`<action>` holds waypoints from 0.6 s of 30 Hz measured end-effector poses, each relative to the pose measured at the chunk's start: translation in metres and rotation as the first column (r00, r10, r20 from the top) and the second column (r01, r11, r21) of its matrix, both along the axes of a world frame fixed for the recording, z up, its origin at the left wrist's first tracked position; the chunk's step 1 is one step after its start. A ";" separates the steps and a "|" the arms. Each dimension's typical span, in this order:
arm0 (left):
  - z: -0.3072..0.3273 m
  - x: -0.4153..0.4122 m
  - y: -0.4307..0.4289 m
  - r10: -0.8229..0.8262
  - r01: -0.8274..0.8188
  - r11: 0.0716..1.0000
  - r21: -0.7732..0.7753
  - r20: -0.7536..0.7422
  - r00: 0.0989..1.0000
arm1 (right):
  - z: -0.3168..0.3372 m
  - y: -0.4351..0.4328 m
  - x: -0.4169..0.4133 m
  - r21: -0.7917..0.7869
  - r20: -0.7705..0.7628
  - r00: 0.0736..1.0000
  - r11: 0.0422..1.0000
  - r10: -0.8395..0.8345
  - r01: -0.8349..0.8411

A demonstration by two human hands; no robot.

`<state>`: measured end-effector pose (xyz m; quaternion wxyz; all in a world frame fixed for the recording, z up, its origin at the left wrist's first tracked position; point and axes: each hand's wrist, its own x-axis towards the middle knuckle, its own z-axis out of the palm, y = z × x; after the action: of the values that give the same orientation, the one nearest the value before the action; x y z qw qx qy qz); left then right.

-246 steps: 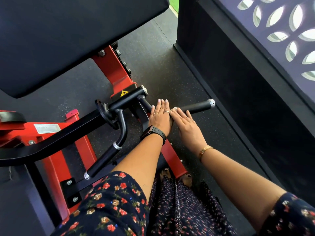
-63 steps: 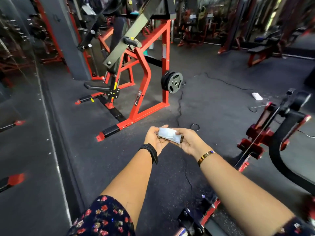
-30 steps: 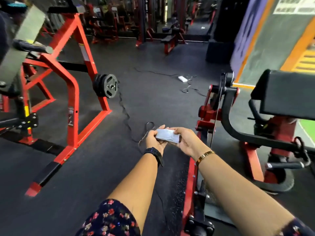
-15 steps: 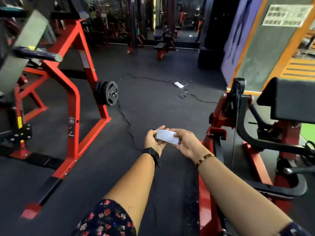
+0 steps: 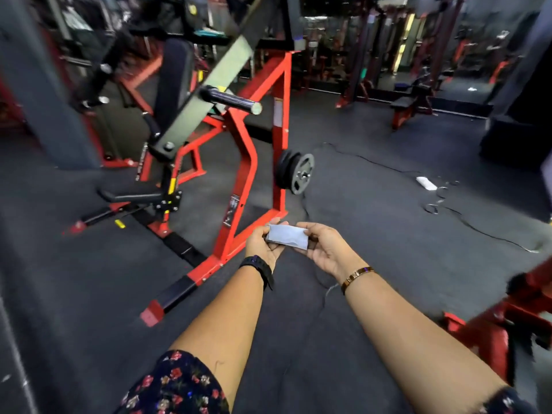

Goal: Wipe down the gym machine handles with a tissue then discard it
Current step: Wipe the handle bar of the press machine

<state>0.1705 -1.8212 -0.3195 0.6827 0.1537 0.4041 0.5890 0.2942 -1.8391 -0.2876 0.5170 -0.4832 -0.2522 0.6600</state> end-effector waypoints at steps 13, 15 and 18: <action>0.027 -0.163 0.130 0.351 -0.351 0.936 0.025 -0.026 0.936 | 0.010 0.194 -0.163 0.017 -0.083 0.918 0.922 0.387 -0.387; 0.031 -0.188 0.147 0.401 -0.400 0.916 0.038 -0.013 0.916 | 0.015 0.217 -0.189 0.038 -0.085 0.896 0.900 0.435 -0.433; 0.035 -0.222 0.167 0.469 -0.469 0.882 0.041 -0.001 0.883 | 0.018 0.247 -0.232 0.042 -0.094 0.866 0.871 0.492 -0.490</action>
<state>-0.0513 -1.6538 -0.2842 0.5148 0.0680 0.4212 0.7436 0.0625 -1.5925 -0.2695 0.3483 -0.3649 -0.3457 0.7912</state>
